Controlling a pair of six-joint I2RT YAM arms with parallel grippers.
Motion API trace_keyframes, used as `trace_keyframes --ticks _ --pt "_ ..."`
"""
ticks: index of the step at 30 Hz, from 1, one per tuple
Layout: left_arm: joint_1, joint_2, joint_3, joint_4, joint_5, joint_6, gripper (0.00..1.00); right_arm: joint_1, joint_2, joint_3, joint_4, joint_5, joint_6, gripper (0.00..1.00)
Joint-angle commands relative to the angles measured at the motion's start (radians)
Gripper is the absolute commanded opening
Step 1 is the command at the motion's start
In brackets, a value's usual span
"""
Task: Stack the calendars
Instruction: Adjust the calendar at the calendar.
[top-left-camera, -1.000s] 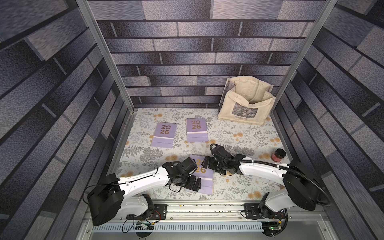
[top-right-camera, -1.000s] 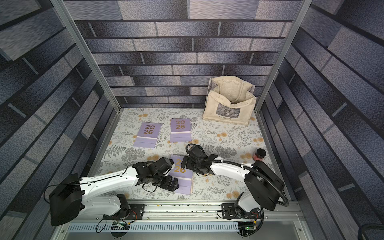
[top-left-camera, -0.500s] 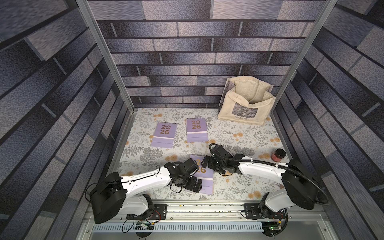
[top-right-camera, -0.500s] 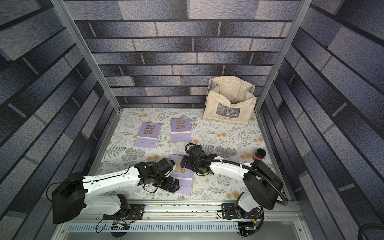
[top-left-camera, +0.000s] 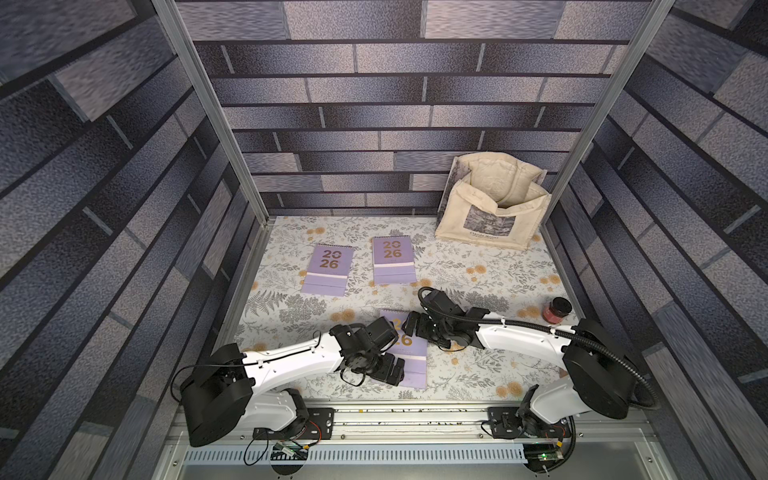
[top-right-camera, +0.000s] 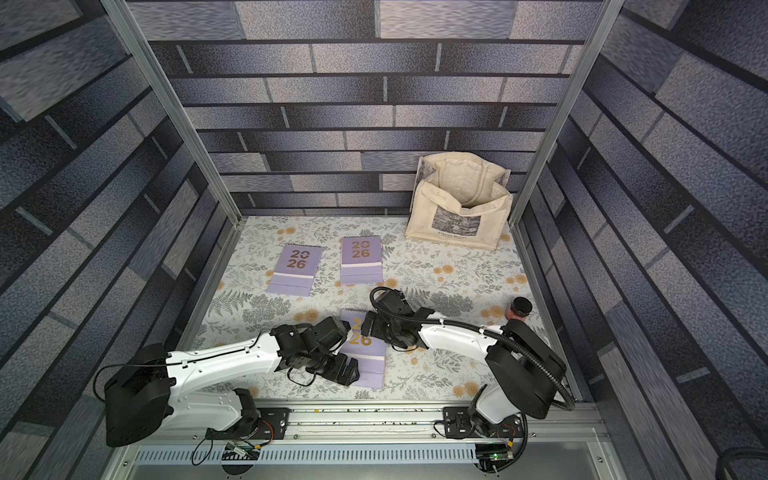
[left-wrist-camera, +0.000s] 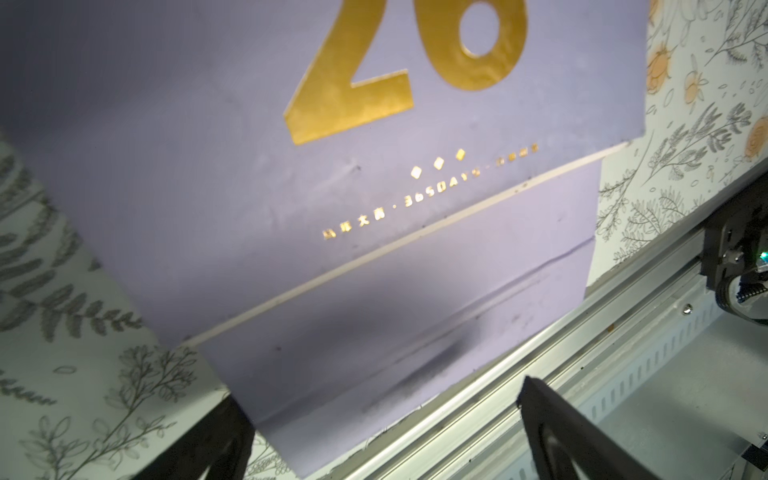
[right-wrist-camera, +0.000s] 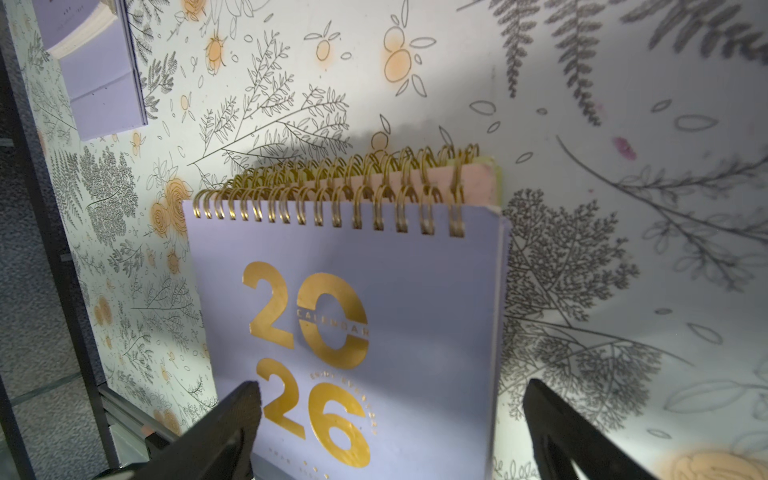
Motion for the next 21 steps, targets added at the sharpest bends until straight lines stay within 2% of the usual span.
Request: trace_keyframes --ticks 1,9,13,21 --pt "-0.007 0.008 0.025 -0.011 0.0 -0.003 1.0 -0.003 0.011 0.023 0.001 0.0 -0.004 1.0" --pt "-0.006 -0.008 0.03 -0.053 -0.06 0.003 1.0 -0.004 0.015 0.036 -0.005 0.001 -0.013 1.0" --pt "0.023 -0.028 0.039 -0.098 -0.096 0.02 1.0 -0.005 0.016 0.059 -0.035 0.013 -0.035 1.0" --pt "0.064 -0.076 0.035 -0.086 -0.075 0.046 1.0 -0.004 0.035 0.084 -0.051 0.011 -0.047 1.0"
